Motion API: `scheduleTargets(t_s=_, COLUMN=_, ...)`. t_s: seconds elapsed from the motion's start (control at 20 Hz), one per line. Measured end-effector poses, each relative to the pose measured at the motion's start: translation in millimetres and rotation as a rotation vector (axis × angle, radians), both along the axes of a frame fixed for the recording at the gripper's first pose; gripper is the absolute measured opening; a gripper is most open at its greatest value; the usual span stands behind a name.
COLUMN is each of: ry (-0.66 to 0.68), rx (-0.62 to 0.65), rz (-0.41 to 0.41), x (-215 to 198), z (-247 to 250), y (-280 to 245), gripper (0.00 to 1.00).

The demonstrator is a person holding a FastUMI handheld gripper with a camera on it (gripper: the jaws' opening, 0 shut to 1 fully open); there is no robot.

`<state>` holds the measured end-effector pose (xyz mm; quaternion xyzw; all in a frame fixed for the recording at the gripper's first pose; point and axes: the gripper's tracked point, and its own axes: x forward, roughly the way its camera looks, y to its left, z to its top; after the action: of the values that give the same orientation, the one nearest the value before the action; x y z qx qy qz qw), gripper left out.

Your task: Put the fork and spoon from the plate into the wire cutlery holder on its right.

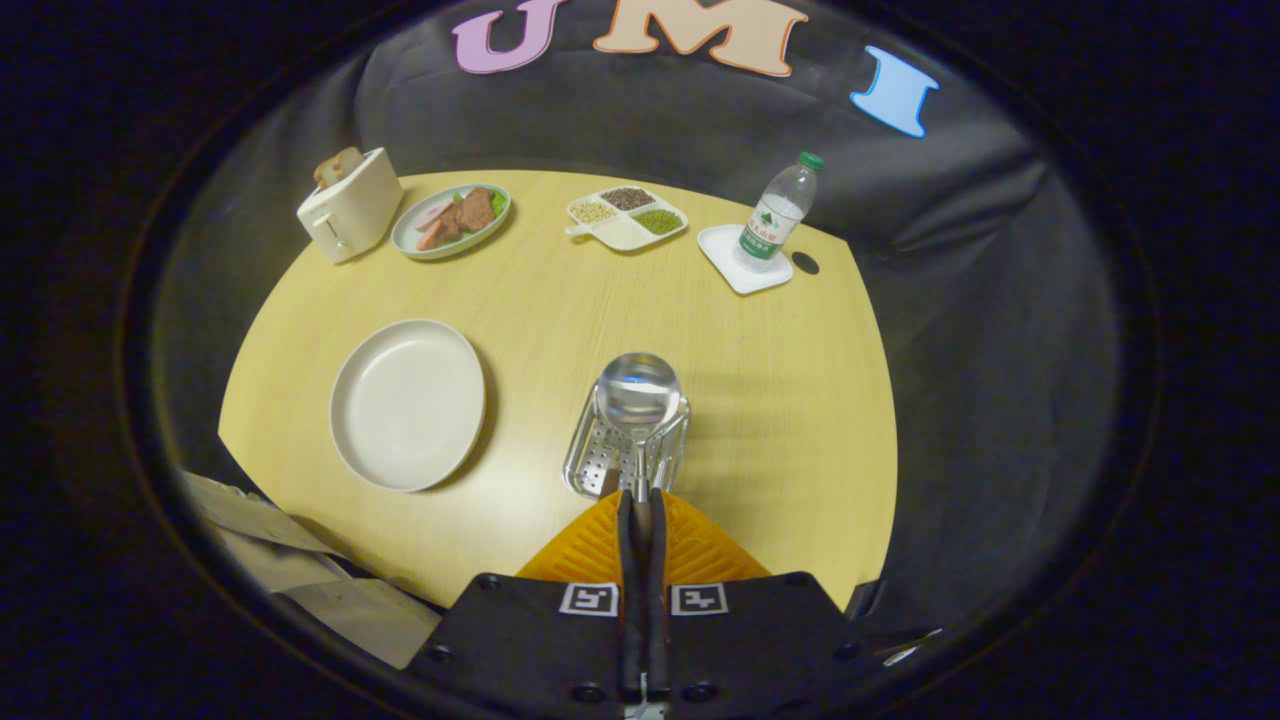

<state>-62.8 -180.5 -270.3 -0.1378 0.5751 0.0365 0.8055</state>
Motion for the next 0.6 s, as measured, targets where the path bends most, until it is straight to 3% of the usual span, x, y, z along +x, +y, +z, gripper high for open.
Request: scheduleTargets(t_s=0.6, ry=0.022, rx=0.009, rz=-0.014, x=-5.1, z=-10.9, y=-6.6, gripper=0.08)
